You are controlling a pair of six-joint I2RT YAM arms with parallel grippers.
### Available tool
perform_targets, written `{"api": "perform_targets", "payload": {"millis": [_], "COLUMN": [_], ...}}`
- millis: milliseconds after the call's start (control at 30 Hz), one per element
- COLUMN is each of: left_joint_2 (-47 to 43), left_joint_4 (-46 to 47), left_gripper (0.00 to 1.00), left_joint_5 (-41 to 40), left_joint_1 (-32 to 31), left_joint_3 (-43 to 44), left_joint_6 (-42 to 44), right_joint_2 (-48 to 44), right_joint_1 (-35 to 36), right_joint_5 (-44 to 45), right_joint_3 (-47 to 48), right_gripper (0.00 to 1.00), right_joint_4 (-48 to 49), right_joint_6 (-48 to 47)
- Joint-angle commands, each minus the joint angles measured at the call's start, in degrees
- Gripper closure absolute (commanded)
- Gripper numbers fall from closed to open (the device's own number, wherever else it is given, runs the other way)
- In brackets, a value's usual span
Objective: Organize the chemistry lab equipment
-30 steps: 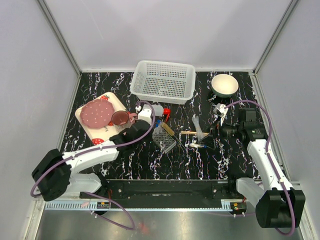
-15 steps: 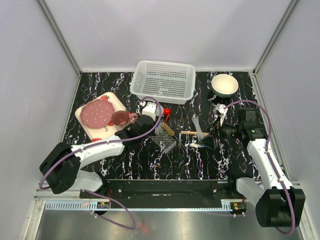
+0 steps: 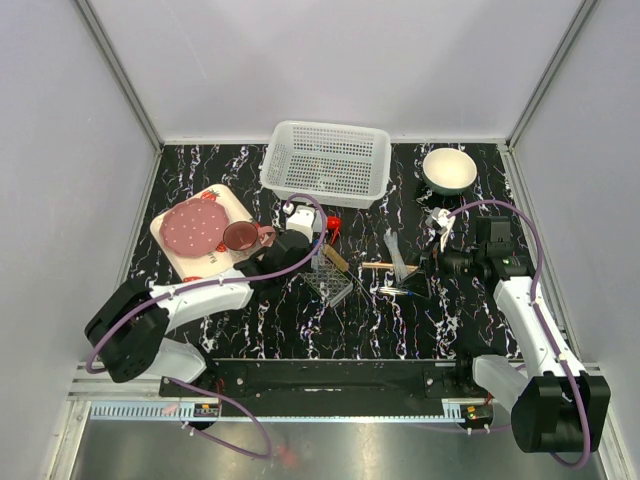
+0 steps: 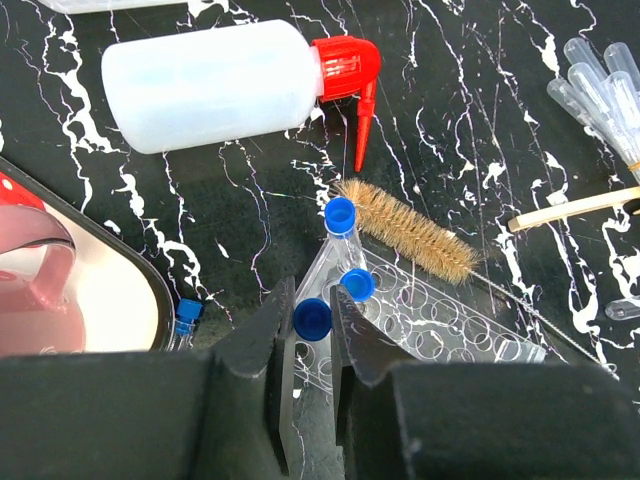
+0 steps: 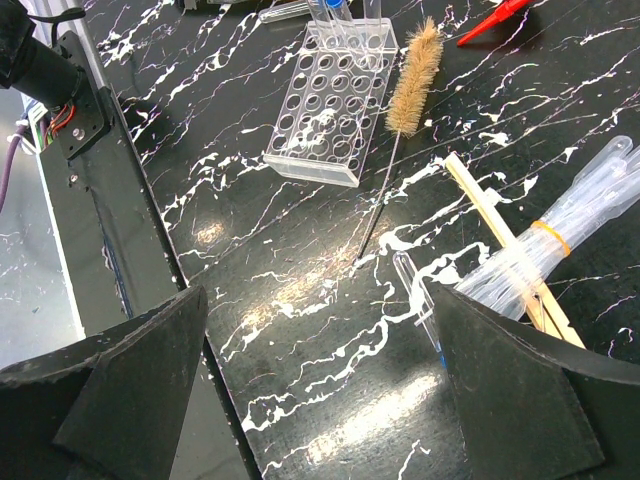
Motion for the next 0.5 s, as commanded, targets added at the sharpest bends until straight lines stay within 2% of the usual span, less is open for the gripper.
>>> {"api": "perform_targets", "payload": {"millis": [0,300,467], "left_joint_2": [0.87,1.05,-0.97], "left_joint_4": [3.6,4.48,3.52], "left_gripper": [0.89,0.77,0.6], "left_joint_5": [0.6,0.33,-0.72], "left_joint_1": [0.26,0.18,0.26], "left_joint_3": [0.38,-0.32,-0.59], "left_joint_6": [-0.75,-0.66,-1.19], "right_joint_2": [0.18,0.62,0.71], "right_joint_1": [-0.21,-0.12,-0.21], "right_joint_5": [0.58,0.75,0.84], "right_joint_3": [2.34,2.42,2.42], "right_gripper": [0.0,0.0,0.0], "right_joint_4": [0.01,-0.26,-0.52], "right_joint_6": [-1.08,-1.26,-1.78]}}
